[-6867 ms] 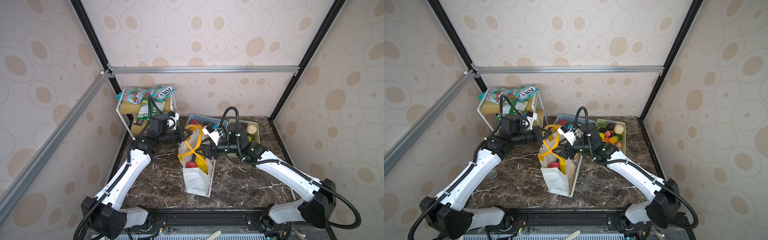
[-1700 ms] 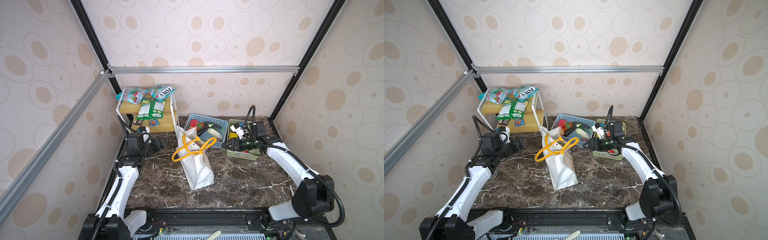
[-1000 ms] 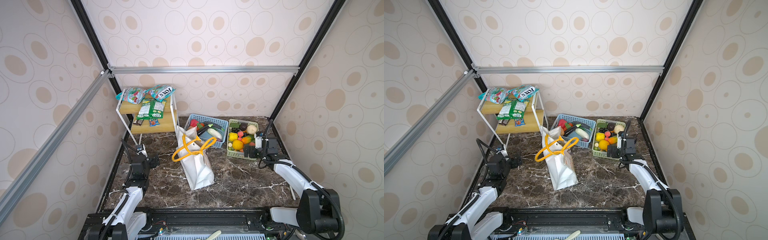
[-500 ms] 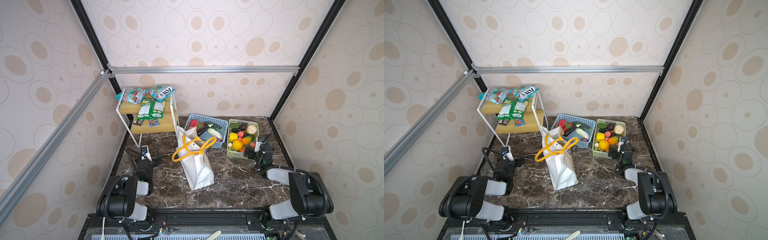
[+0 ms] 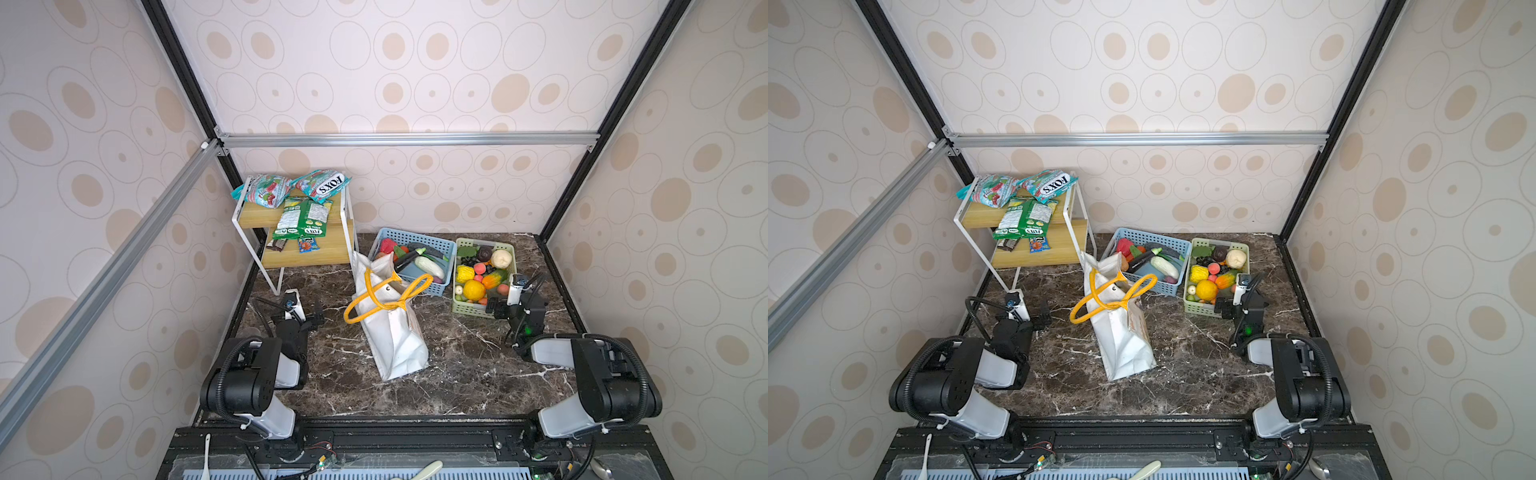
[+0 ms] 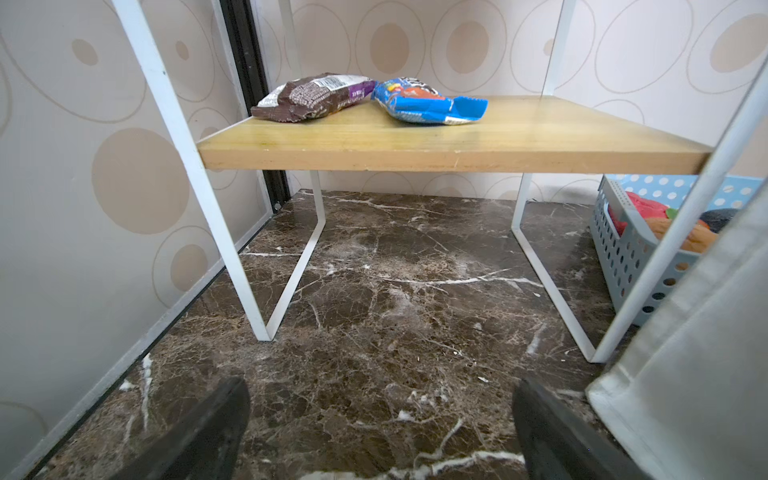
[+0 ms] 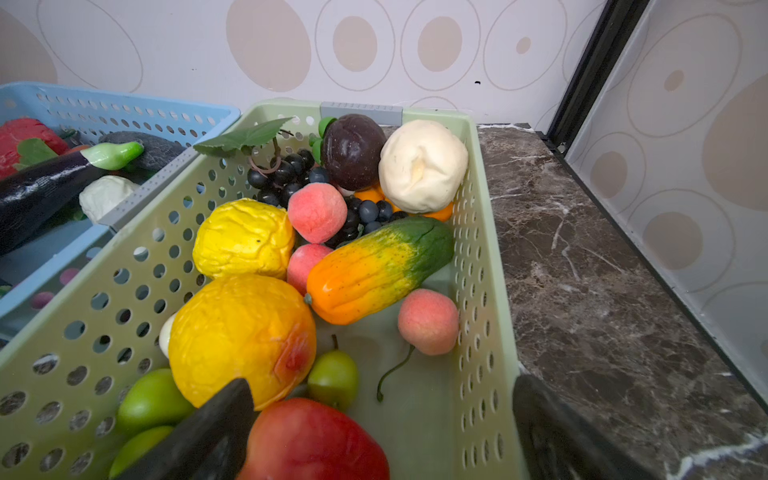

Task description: Place the food into the grocery bag and tie it

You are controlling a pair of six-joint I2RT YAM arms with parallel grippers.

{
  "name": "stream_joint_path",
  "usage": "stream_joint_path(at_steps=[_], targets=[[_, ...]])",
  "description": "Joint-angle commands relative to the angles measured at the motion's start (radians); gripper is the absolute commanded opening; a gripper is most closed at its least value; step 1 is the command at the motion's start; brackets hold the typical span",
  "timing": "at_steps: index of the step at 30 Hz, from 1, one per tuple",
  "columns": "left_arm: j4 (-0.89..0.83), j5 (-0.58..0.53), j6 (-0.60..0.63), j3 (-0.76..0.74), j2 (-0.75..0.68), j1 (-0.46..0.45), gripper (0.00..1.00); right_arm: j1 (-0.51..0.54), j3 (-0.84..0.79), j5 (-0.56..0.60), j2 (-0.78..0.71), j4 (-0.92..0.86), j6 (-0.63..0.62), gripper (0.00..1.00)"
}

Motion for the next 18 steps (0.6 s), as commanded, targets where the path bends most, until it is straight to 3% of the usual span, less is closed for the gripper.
stream_joint_path(at_steps=[1, 14, 18], targets=[[0.015, -0.014, 0.032, 0.021, 0.001, -0.006, 0.99, 0.007, -0.012, -0.018, 0.022, -0.037, -0.028, 0.98], [0.021, -0.022, 0.035, 0.019, 0.002, -0.011, 0.99, 0.007, -0.022, -0.019, 0.014, -0.025, -0.028, 1.0], [0.021, -0.022, 0.035, 0.019, 0.002, -0.011, 0.99, 0.006, -0.122, -0.065, -0.007, 0.139, -0.046, 1.0]])
